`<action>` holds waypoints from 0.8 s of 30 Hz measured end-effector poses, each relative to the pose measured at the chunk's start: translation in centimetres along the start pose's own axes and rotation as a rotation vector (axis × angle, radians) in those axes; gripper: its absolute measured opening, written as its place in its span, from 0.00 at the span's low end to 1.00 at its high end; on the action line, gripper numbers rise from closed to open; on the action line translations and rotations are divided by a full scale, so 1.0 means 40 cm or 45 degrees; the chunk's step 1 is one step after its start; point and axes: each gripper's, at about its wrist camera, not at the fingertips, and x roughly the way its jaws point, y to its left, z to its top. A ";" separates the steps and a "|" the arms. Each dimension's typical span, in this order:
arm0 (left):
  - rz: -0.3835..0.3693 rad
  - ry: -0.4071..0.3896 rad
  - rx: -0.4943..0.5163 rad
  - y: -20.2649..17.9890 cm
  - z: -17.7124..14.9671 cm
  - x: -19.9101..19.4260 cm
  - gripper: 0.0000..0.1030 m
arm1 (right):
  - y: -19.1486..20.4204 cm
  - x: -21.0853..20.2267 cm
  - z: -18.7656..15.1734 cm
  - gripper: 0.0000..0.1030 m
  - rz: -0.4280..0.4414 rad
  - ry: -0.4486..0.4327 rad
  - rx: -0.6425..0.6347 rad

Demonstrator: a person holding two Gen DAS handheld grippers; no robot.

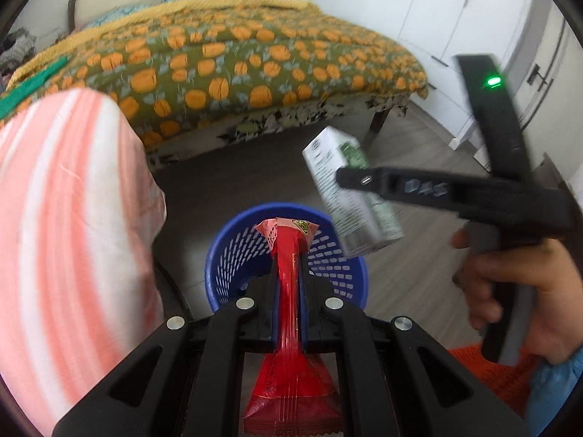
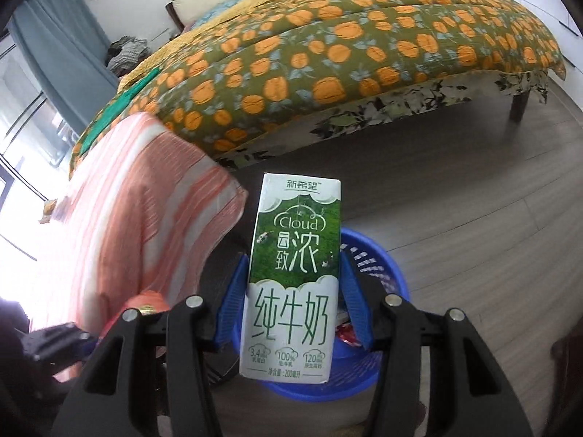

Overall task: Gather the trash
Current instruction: 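Carry both items to the blue wastebasket and open both tools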

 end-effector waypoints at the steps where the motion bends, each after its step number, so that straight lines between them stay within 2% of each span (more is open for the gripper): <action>1: 0.001 0.010 -0.009 0.000 0.001 0.016 0.06 | -0.012 0.003 0.001 0.49 0.002 0.001 0.017; 6: -0.013 0.044 -0.038 0.009 0.018 0.106 0.09 | -0.041 0.016 0.003 0.50 0.004 0.006 0.042; 7: -0.005 0.053 -0.044 0.013 0.025 0.126 0.19 | -0.049 0.021 0.003 0.52 -0.001 0.006 0.053; 8: 0.005 0.065 -0.052 0.014 0.027 0.139 0.37 | -0.058 0.025 0.002 0.67 0.009 0.009 0.074; 9: 0.011 0.059 -0.061 0.015 0.032 0.142 0.43 | -0.064 0.025 0.003 0.76 0.017 0.009 0.091; 10: 0.015 0.047 -0.066 0.010 0.036 0.138 0.50 | -0.074 0.019 0.003 0.76 0.027 -0.003 0.118; 13: 0.001 -0.009 -0.076 0.003 0.042 0.091 0.65 | -0.083 0.000 0.009 0.75 0.032 -0.028 0.138; 17: -0.036 -0.089 -0.069 -0.006 0.042 -0.015 0.74 | -0.085 -0.031 0.018 0.78 -0.011 -0.080 0.162; 19: -0.047 -0.140 -0.054 -0.004 0.031 -0.085 0.78 | -0.072 -0.050 0.018 0.86 -0.054 -0.120 0.158; 24: -0.004 -0.186 -0.020 0.055 -0.043 -0.236 0.83 | -0.004 -0.082 0.009 0.87 -0.136 -0.203 0.042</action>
